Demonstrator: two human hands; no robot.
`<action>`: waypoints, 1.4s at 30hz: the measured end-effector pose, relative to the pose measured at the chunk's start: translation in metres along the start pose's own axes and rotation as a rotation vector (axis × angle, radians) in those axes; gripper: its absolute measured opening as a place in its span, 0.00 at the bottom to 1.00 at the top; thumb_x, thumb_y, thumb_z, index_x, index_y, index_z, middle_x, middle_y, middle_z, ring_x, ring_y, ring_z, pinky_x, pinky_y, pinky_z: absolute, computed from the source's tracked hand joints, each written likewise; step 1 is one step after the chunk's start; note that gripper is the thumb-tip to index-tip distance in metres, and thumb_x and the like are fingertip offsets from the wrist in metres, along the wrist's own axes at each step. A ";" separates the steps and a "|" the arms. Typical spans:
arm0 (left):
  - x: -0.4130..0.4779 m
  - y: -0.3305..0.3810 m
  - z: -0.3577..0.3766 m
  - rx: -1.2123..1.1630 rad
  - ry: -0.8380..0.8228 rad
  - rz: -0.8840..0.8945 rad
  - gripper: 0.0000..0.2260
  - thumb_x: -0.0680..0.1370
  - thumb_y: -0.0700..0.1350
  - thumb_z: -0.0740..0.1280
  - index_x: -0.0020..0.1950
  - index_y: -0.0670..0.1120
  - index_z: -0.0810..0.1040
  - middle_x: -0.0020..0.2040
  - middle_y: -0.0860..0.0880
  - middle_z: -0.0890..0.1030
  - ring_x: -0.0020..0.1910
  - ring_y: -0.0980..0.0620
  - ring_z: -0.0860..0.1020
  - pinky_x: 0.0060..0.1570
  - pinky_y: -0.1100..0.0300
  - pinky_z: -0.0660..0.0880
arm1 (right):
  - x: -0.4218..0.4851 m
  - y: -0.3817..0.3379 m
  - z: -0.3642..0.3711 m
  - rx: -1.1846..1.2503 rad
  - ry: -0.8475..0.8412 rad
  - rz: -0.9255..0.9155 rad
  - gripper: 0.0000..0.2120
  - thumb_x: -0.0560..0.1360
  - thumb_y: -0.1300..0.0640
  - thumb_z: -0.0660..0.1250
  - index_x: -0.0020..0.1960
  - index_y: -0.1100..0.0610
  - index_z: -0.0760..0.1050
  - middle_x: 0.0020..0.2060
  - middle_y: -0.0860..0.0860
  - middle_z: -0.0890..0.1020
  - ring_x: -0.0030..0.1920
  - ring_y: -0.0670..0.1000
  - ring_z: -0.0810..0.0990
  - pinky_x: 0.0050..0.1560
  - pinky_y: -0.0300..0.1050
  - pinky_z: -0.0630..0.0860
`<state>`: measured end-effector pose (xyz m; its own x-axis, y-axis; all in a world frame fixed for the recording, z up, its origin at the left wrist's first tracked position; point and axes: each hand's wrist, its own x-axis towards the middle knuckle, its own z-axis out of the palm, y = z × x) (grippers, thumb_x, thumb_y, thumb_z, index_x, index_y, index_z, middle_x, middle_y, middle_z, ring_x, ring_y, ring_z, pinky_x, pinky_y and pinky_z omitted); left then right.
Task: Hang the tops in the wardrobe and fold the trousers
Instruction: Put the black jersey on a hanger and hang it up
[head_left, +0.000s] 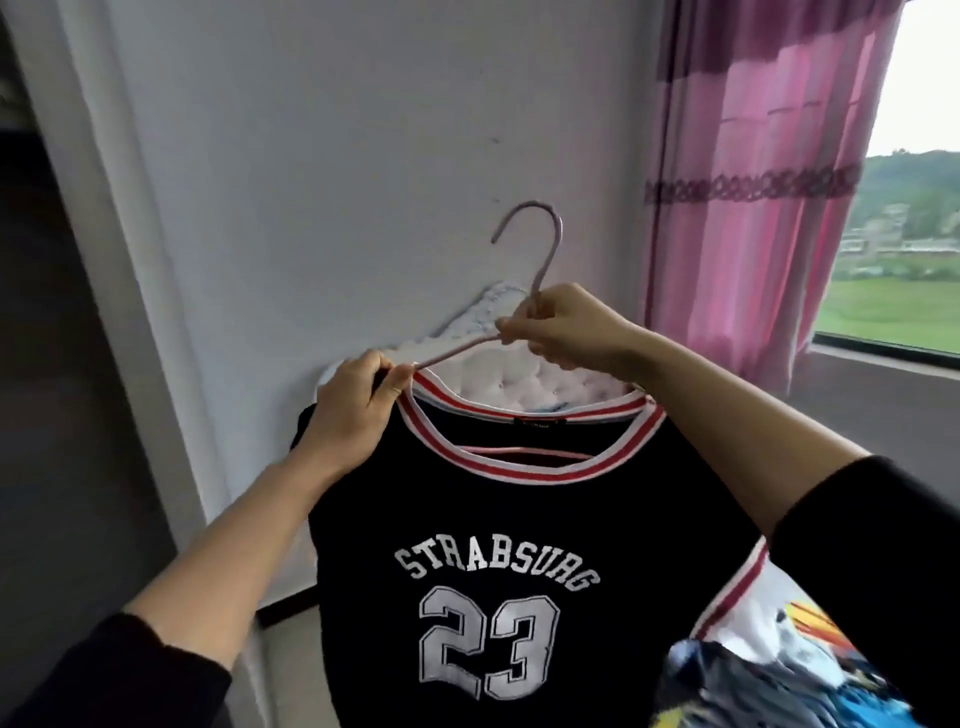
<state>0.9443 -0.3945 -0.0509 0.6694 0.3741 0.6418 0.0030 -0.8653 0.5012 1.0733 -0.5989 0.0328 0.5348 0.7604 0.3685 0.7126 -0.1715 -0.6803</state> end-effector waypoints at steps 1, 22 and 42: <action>-0.004 -0.016 -0.013 0.004 0.005 -0.012 0.21 0.76 0.61 0.54 0.48 0.44 0.74 0.44 0.51 0.77 0.48 0.50 0.74 0.49 0.54 0.69 | 0.014 -0.011 0.019 0.022 -0.014 -0.005 0.12 0.77 0.55 0.67 0.37 0.60 0.77 0.27 0.51 0.70 0.26 0.46 0.65 0.25 0.37 0.63; 0.015 -0.333 -0.268 0.473 0.131 -0.525 0.19 0.81 0.54 0.55 0.69 0.48 0.70 0.66 0.47 0.74 0.67 0.47 0.70 0.66 0.45 0.67 | 0.277 -0.202 0.358 -0.043 -0.425 -0.224 0.07 0.79 0.64 0.61 0.47 0.65 0.77 0.36 0.56 0.79 0.33 0.50 0.77 0.31 0.38 0.74; 0.078 -0.584 -0.506 0.708 0.246 -0.579 0.18 0.81 0.51 0.57 0.68 0.45 0.70 0.64 0.41 0.73 0.65 0.40 0.69 0.63 0.49 0.68 | 0.492 -0.369 0.647 -0.036 -0.436 -0.284 0.06 0.77 0.68 0.59 0.45 0.66 0.75 0.40 0.61 0.82 0.33 0.53 0.80 0.43 0.50 0.83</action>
<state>0.6188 0.3089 0.0007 0.2479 0.7986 0.5485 0.7898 -0.4944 0.3629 0.7797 0.2435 0.0549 0.0849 0.9689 0.2325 0.8216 0.0640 -0.5665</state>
